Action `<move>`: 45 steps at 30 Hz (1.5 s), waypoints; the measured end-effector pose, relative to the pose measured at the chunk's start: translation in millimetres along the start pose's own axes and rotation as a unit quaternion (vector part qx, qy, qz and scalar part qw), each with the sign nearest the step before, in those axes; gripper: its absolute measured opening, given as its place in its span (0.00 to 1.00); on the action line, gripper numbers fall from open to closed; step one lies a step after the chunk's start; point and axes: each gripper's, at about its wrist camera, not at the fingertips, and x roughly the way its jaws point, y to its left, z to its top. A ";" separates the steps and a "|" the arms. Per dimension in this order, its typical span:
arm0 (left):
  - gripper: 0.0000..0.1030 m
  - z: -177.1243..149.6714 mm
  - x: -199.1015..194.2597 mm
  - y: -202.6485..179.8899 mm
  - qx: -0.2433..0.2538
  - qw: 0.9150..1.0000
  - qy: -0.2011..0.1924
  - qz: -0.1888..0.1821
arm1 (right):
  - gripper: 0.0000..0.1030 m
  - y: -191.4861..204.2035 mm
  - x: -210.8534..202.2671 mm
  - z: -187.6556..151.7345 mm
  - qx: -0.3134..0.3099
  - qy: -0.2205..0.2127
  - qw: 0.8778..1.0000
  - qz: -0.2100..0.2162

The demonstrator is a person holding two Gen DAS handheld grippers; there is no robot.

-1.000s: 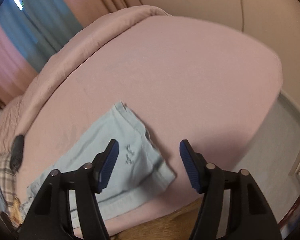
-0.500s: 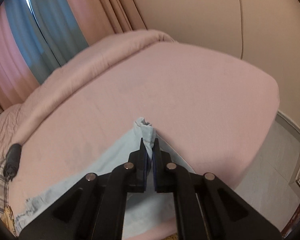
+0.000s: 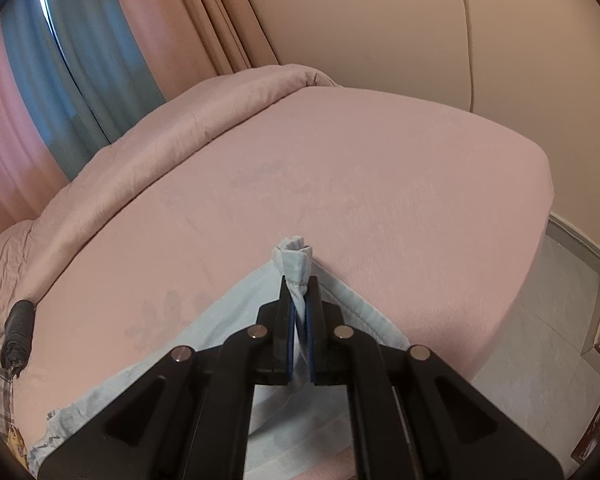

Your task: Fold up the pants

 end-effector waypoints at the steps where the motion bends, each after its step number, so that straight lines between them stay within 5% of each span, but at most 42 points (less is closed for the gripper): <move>1: 0.24 2.3 -1.4 -0.3 -0.010 1.000 -0.021 0.005 | 0.06 -1.6 1.7 -0.1 0.000 0.003 1.000 0.001; 2: 0.24 6.7 -5.0 -3.4 -0.009 0.999 -0.037 0.033 | 0.05 -3.0 2.4 0.3 0.002 0.005 1.000 0.001; 5: 0.20 17.5 -18.2 -15.3 0.011 0.998 -0.060 0.014 | 0.05 -6.6 4.3 1.4 0.008 0.009 1.000 0.008; 6: 0.11 24.6 -25.4 -25.1 0.029 0.997 -0.073 0.016 | 0.05 -6.1 5.8 3.3 0.009 0.011 1.000 0.010; 11: 0.10 72.6 -46.0 -54.4 0.068 0.993 -0.095 -0.013 | 0.05 -0.5 1.3 14.5 0.008 0.004 0.999 0.032; 14: 0.11 77.8 -28.7 -57.1 0.102 0.991 -0.078 0.033 | 0.05 3.0 -5.0 14.9 -0.001 -0.001 0.999 0.038; 17: 0.11 64.2 -5.2 -50.2 0.162 0.976 -0.070 0.126 | 0.05 -6.2 -5.1 9.7 -0.001 0.004 1.000 0.024; 19: 0.14 52.6 11.6 -37.3 0.178 0.970 -0.054 0.157 | 0.05 -15.6 2.1 5.3 0.008 0.017 1.000 0.013; 25: 0.25 34.8 17.2 -35.2 0.228 0.946 -0.086 0.212 | 0.05 -39.5 36.7 -23.8 0.003 0.072 0.996 -0.045; 27: 0.31 33.6 18.2 -36.9 0.230 0.942 -0.091 0.228 | 0.04 -47.5 40.5 -30.0 0.010 0.071 0.997 -0.035; 32: 0.33 41.1 12.7 -33.8 0.197 0.954 -0.089 0.209 | 0.05 -48.8 17.2 -22.2 0.014 0.052 0.998 -0.022; 36: 0.34 40.9 15.3 -34.3 0.195 0.954 -0.090 0.209 | 0.05 -50.4 14.0 -21.6 0.001 0.047 0.999 -0.019; 38: 0.34 39.7 15.8 -34.6 0.198 0.953 -0.092 0.210 | 0.05 -56.4 34.2 -32.8 0.002 0.078 0.996 -0.042; 42: 0.48 43.4 12.7 -30.2 0.186 0.955 -0.087 0.213 | 0.03 -48.5 36.4 -38.6 -0.031 0.064 0.995 -0.070; 45: 0.48 46.5 4.3 -33.2 0.173 0.961 -0.077 0.202 | 0.06 -46.7 29.3 -34.9 -0.025 0.061 0.995 -0.079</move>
